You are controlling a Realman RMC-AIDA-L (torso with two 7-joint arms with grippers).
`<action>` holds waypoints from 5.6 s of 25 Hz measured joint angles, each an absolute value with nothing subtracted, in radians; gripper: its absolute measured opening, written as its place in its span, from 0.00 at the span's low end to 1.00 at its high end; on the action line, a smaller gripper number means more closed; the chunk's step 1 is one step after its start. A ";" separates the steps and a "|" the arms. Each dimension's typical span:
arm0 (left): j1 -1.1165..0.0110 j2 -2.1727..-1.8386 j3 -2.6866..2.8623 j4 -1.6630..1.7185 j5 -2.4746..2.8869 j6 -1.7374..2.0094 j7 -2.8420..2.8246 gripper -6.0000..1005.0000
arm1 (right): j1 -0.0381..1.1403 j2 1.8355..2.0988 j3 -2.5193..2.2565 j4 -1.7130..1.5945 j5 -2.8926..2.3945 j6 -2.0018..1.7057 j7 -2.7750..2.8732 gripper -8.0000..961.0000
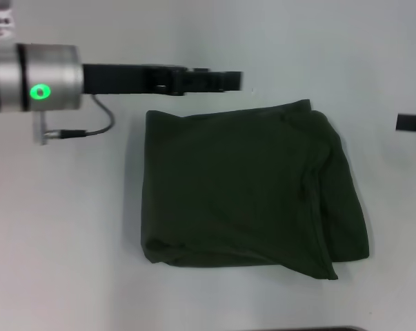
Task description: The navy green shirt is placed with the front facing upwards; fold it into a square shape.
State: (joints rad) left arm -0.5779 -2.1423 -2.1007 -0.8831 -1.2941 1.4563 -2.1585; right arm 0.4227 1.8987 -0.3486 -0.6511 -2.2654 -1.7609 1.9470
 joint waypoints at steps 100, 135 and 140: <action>-0.499 -2.126 -2.243 -0.773 -1.281 1.445 -1.977 0.93 | 0.545 1.995 -0.531 -0.463 -2.321 -1.485 2.113 0.93; -0.494 -2.126 -2.244 -0.769 -1.286 1.433 -1.977 0.93 | 0.606 2.034 -0.560 -0.454 -2.310 -1.425 2.041 0.48; -0.495 -2.126 -2.245 -0.769 -1.287 1.433 -1.976 0.93 | 0.605 2.034 -0.559 -0.454 -2.291 -1.430 2.016 0.37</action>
